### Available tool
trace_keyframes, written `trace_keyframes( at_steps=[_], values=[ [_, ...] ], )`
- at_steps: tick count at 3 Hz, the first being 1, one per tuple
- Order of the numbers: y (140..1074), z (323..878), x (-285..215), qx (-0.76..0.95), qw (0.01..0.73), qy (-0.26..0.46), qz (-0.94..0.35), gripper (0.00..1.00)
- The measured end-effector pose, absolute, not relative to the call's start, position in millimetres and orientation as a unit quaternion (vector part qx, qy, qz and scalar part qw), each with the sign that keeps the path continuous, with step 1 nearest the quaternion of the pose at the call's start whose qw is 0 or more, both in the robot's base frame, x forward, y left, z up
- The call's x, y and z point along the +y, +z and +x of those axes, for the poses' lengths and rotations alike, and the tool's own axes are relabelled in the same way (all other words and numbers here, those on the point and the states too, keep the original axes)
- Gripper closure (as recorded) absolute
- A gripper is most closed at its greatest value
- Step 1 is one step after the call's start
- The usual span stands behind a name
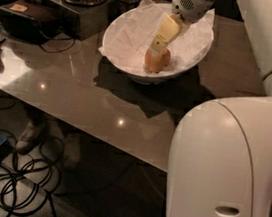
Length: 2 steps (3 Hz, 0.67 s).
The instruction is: Pick apple from white bowl
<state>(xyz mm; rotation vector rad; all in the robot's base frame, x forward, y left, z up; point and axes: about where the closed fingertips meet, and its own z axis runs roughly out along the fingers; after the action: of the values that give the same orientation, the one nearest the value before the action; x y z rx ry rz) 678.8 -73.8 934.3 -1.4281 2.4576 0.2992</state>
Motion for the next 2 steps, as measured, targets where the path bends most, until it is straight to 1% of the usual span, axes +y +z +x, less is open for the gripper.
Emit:
trace_keyframes(
  at_steps=[1,2],
  values=[
    [926.5,684.3,-71.9,0.851,0.136,0.103,-0.496,0.23],
    [917.8,688.8,-70.6,0.852,0.129,0.103,-0.497,0.24]
  ],
)
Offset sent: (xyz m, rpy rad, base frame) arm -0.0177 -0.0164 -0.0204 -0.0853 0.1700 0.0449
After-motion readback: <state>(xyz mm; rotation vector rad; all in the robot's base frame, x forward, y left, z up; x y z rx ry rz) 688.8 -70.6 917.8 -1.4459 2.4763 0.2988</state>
